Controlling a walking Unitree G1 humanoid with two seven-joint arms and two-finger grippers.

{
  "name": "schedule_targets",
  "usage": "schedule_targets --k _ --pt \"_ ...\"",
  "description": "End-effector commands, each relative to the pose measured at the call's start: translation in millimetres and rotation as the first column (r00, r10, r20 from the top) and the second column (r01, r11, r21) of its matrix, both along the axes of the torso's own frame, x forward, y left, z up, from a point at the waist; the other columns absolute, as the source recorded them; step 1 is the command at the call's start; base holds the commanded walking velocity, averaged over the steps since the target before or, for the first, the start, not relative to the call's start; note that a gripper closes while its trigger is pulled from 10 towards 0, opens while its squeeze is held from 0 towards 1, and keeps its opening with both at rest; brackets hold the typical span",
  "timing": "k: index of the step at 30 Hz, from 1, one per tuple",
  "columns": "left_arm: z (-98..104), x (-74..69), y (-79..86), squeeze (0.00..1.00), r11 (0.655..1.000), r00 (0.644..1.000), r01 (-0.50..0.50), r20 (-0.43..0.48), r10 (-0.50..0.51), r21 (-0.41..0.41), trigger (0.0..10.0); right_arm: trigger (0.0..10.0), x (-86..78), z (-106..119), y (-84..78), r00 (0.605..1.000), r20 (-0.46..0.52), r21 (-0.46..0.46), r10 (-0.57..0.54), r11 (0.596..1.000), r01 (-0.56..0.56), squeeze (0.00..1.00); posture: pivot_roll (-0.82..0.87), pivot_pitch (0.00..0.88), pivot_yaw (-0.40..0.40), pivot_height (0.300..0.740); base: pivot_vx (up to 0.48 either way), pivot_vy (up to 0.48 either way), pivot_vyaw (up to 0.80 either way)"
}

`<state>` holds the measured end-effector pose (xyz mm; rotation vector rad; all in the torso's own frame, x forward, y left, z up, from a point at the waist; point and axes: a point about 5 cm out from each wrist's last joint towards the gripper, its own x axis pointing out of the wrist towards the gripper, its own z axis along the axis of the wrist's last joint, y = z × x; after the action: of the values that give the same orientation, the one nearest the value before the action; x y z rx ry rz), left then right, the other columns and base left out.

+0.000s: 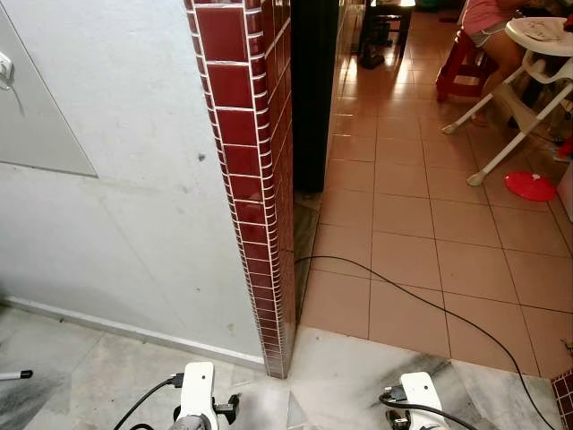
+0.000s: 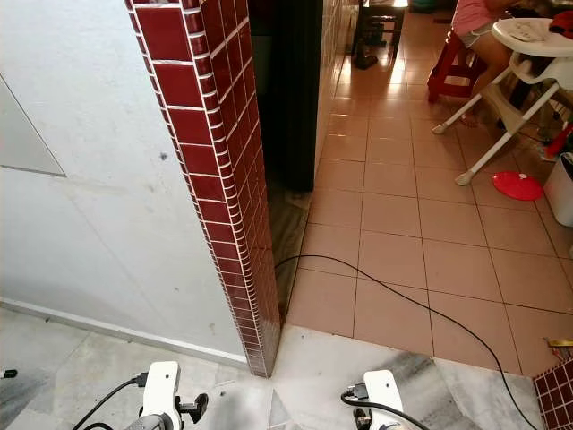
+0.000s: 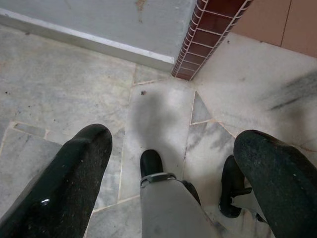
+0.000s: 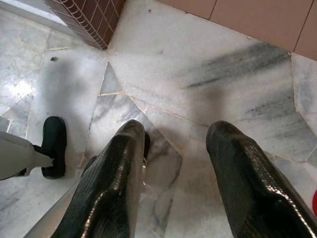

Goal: Hang keys on a hook

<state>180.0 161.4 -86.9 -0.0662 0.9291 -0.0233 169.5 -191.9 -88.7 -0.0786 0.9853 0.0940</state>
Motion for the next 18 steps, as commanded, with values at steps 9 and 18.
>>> schedule_targets --k 9,18 --pt "1.8 3.7 0.6 0.0 1.0 1.0 0.015 0.011 -0.015 0.019 10.0 10.0 2.6 0.8 1.8 1.0 -0.004 0.004 0.014 1.0 -0.013 0.0 -0.05 0.0 0.015 0.74 0.0 0.0 0.0" --pt "3.4 6.1 1.5 0.0 0.999 0.999 0.012 0.032 -0.013 0.036 10.0 10.0 5.7 3.3 2.3 0.999 0.039 0.044 0.001 0.999 -0.002 0.0 -0.05 0.0 0.012 0.74 0.0 0.0 0.0"
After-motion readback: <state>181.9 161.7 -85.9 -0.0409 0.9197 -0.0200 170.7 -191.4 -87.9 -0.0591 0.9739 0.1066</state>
